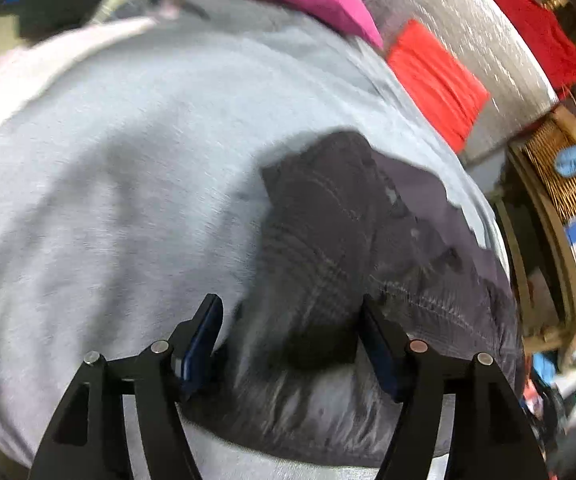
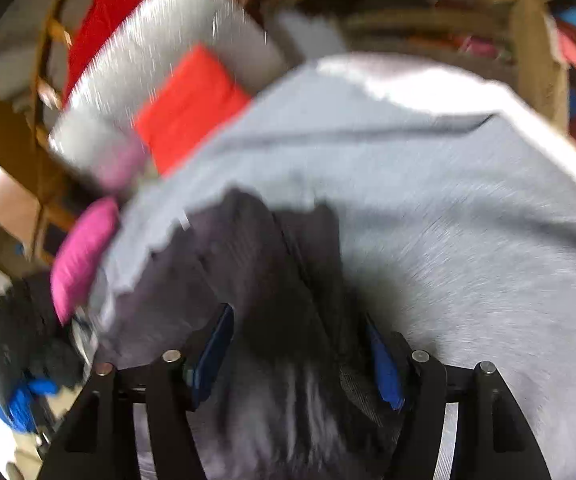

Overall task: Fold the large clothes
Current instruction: 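Lower the folded jacket onto the bed and press it flat with both tools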

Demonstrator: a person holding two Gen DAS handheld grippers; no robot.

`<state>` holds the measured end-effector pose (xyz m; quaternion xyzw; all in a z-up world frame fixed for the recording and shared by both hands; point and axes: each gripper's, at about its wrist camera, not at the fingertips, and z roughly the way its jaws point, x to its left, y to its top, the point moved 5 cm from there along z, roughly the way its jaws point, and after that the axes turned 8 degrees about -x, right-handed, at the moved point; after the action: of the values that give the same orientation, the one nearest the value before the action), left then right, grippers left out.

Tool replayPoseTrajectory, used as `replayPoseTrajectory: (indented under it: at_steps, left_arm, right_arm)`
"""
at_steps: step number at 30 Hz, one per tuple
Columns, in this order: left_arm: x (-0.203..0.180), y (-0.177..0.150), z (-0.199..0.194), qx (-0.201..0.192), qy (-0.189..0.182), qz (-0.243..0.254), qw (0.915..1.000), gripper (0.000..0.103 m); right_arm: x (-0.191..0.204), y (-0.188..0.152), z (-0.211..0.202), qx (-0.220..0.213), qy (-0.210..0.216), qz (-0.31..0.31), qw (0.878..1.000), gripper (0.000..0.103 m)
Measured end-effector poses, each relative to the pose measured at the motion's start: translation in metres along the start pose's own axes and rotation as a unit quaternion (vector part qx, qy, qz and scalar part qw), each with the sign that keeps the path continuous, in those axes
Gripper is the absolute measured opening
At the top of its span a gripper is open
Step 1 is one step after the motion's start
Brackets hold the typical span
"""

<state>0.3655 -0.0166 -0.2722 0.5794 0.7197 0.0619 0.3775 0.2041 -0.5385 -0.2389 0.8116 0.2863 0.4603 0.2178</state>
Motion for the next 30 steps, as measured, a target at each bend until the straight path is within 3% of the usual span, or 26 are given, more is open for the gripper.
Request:
replayPoseTrajectory:
  at_steps: [4, 7, 10, 13, 16, 20, 24, 26, 28, 30]
  left_arm:
    - [0.002, -0.014, -0.054, -0.092, 0.012, -0.002, 0.9957, 0.079]
    - [-0.004, -0.038, -0.075, -0.122, 0.002, 0.002, 0.9925, 0.083]
    - [-0.011, -0.067, -0.067, -0.085, -0.040, -0.018, 0.9954, 0.084]
    - [-0.010, -0.077, -0.047, -0.035, -0.076, -0.072, 0.9939, 0.084]
    - [-0.002, -0.073, -0.032, -0.032, -0.091, -0.123, 0.9877, 0.084]
    - [0.002, -0.069, -0.014, -0.027, -0.102, -0.181, 0.9778, 0.084]
    - [-0.002, -0.069, 0.001, -0.036, -0.105, -0.206, 0.9722, 0.085]
    - [-0.011, -0.062, 0.002, -0.052, -0.119, -0.203, 0.9706, 0.085]
    - [-0.021, -0.055, 0.001, -0.069, -0.123, -0.178, 0.9739, 0.078]
    - [-0.031, -0.047, -0.003, -0.095, -0.121, -0.137, 0.9786, 0.046]
  right_arm:
    - [0.005, -0.018, -0.052, -0.035, 0.067, 0.032, 0.997, 0.084]
    - [0.018, -0.054, -0.072, -0.001, 0.129, 0.057, 0.990, 0.088]
    - [0.029, -0.085, -0.068, 0.038, 0.142, 0.066, 0.987, 0.088]
    - [0.023, -0.105, -0.047, 0.079, 0.116, 0.090, 0.986, 0.088]
    - [0.010, -0.117, -0.025, 0.100, 0.092, 0.134, 0.982, 0.088]
    - [0.004, -0.108, 0.000, 0.079, 0.083, 0.168, 0.979, 0.088]
    - [0.012, -0.099, 0.025, 0.070, 0.077, 0.171, 0.980, 0.088]
    - [0.016, -0.097, 0.032, 0.066, 0.064, 0.153, 0.984, 0.078]
    - [0.018, -0.095, 0.033, 0.066, 0.053, 0.139, 0.987, 0.057]
    - [0.025, -0.090, 0.027, 0.056, 0.055, 0.113, 0.991, 0.045]
